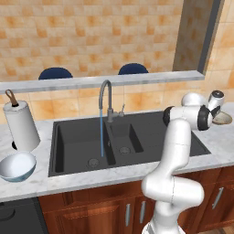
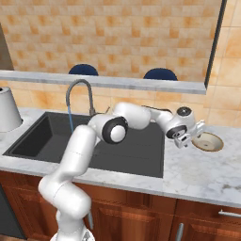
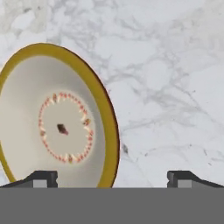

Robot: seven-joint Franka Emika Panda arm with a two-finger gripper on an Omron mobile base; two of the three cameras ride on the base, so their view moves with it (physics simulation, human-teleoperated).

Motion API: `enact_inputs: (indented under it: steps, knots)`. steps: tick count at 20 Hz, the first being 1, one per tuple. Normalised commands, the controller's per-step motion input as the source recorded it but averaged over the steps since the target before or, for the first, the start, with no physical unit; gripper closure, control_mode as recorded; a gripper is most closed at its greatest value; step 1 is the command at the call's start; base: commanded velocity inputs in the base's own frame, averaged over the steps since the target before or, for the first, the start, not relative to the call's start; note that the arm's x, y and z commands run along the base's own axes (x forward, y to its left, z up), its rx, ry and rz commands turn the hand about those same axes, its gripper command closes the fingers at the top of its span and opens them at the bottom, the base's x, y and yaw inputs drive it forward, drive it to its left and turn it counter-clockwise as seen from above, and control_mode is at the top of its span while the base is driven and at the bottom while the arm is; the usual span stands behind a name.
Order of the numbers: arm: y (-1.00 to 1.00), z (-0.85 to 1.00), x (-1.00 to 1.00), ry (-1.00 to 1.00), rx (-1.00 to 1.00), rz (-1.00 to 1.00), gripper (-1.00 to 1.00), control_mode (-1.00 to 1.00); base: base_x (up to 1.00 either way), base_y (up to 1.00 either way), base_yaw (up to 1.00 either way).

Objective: Rinse each bowl for a few seconds and place them down in the sink or on the counter.

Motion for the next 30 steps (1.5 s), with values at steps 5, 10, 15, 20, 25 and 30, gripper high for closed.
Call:
enact_inputs:
  steps: [5,10,15,20,25,30]
  knots:
    - [-0.13,-0.19,0.25,0.00,0.00,0.00,-1.00,-1.00,0.00,0.00,0.00]
    - [-0.14,-0.17,0.27,0.00,0.00,0.00,-1.00,-1.00,0.00,0.00,0.00]
    - [-0.13,-0.17,0.28,0.00,0.00,0.00,-1.00,-1.00,0.00,0.00,0.00]
    - [-0.04,-0.19,0.29,0.00,0.00,0.00,1.00,-1.00,0.00,0.00,0.00]
    - [-0.16,-0.16,0.20,0.00,0.00,0.00,1.00,-1.00,0.00,0.00,0.00]
    - [-0.15,-0.03,0.01,0.00,0.00,0.00,1.00,-1.00,0.00,0.00,0.00]
